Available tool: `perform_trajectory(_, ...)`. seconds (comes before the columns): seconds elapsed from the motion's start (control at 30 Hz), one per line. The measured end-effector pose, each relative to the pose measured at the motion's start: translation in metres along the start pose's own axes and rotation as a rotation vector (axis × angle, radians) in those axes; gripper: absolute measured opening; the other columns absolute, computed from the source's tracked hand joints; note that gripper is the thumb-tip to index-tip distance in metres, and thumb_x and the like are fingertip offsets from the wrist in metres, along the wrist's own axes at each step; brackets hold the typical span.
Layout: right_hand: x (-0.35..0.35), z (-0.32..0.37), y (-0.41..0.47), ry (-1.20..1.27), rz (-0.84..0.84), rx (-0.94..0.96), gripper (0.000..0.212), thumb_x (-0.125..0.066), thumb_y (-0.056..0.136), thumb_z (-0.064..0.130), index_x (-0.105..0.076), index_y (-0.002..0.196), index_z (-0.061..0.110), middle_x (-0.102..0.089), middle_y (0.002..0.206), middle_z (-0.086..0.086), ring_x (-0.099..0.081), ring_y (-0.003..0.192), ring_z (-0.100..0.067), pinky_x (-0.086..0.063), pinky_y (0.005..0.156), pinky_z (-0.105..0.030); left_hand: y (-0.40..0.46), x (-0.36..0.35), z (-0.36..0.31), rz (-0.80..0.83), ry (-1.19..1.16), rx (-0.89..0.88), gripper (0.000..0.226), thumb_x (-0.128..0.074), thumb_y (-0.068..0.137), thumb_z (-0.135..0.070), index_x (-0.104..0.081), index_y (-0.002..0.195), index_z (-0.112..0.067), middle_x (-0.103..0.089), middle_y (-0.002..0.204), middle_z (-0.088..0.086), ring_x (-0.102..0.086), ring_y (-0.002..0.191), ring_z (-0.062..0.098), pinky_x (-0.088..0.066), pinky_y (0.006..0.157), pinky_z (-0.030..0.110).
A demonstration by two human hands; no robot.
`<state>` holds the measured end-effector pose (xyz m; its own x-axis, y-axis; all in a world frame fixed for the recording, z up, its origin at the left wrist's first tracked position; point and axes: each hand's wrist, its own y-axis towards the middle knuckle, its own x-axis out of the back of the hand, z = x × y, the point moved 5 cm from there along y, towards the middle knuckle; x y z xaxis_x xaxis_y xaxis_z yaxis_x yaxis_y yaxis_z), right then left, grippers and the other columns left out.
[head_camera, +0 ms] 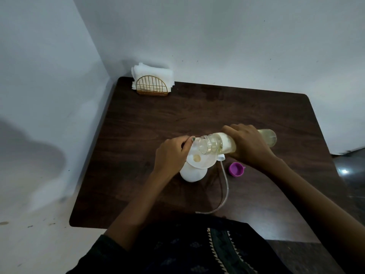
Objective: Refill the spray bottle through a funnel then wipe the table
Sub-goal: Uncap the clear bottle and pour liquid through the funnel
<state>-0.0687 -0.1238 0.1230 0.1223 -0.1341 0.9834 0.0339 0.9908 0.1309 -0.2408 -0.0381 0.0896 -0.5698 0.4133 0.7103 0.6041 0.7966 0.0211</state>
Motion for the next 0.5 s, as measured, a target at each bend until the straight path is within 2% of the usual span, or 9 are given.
perform_trajectory(0.17,0.0028,-0.0025,-0.0008,0.002,0.010,-0.007,0.046,-0.082,0.060,0.026,-0.060,0.099,0.013,-0.063,0.081,-0.006,-0.059,0.071,-0.029,-0.046,0.066,-0.041,0.0014,-0.0016,-0.0027,0.000,0.006,0.004,0.035,-0.044,0.098,-0.035,-0.064,0.077,-0.016,-0.049,0.054,-0.008,-0.048,0.050,0.010,-0.035,0.048,0.026)
perform_trajectory(0.3,0.0038,-0.0007,0.0003,0.001,0.009,-0.001,0.046,-0.083,0.059,0.025,-0.060,0.098,0.013,-0.063,0.080,-0.006,-0.059,0.071,-0.030,-0.047,0.065,-0.042,0.0018,-0.0011,-0.0026,0.000,-0.009,0.001,0.036,-0.044,0.098,-0.035,-0.063,0.075,-0.016,-0.052,0.055,-0.006,-0.050,0.051,0.013,-0.039,0.049,0.031)
perform_trajectory(0.5,0.0032,-0.0011,-0.0009,-0.001,0.002,0.002,0.047,-0.082,0.059,0.025,-0.060,0.099,0.014,-0.064,0.081,-0.005,-0.059,0.071,-0.029,-0.047,0.065,-0.041,0.0008,-0.0011,-0.0030,0.003,-0.003,0.002,0.035,-0.044,0.098,-0.034,-0.054,0.067,-0.022,-0.044,0.050,-0.009,-0.044,0.047,0.009,-0.029,0.046,0.024)
